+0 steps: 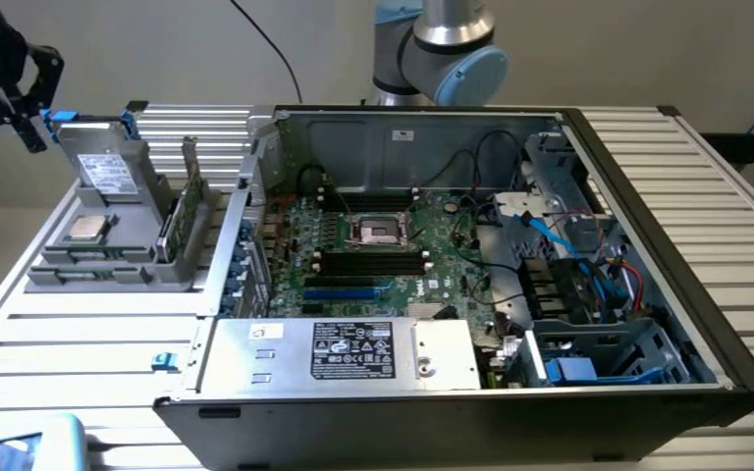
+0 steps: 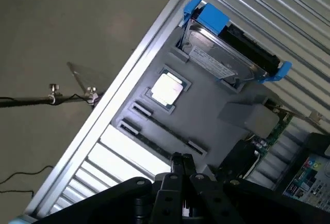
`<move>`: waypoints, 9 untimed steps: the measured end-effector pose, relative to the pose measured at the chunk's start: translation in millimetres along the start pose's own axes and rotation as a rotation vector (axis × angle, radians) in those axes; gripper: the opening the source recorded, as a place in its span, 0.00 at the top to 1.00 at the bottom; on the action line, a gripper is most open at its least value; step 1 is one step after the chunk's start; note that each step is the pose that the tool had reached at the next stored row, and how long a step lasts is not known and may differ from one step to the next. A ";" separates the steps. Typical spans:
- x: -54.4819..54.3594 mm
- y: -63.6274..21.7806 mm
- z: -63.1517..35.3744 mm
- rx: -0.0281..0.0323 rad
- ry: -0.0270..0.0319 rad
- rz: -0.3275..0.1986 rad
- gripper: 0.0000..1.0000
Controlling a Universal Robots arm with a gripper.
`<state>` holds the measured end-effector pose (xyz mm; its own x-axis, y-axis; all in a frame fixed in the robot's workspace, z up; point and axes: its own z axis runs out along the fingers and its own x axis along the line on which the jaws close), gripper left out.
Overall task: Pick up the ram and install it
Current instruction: 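Pick up the ram and move it above insertion slot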
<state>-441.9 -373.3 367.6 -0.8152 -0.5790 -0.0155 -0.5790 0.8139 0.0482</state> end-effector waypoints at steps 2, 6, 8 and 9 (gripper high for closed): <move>0.0 0.0 0.1 -0.0006 0.0018 -0.036 0.89; 0.0 0.0 0.3 -0.0017 0.0053 -0.109 0.89; 0.0 0.0 0.5 -0.0023 0.0070 -0.145 0.89; 0.0 0.0 0.5 -0.0025 0.0078 -0.163 0.89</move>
<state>-441.9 -373.3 367.1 -0.7104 -0.7036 -0.0155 -0.7034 0.7092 0.0482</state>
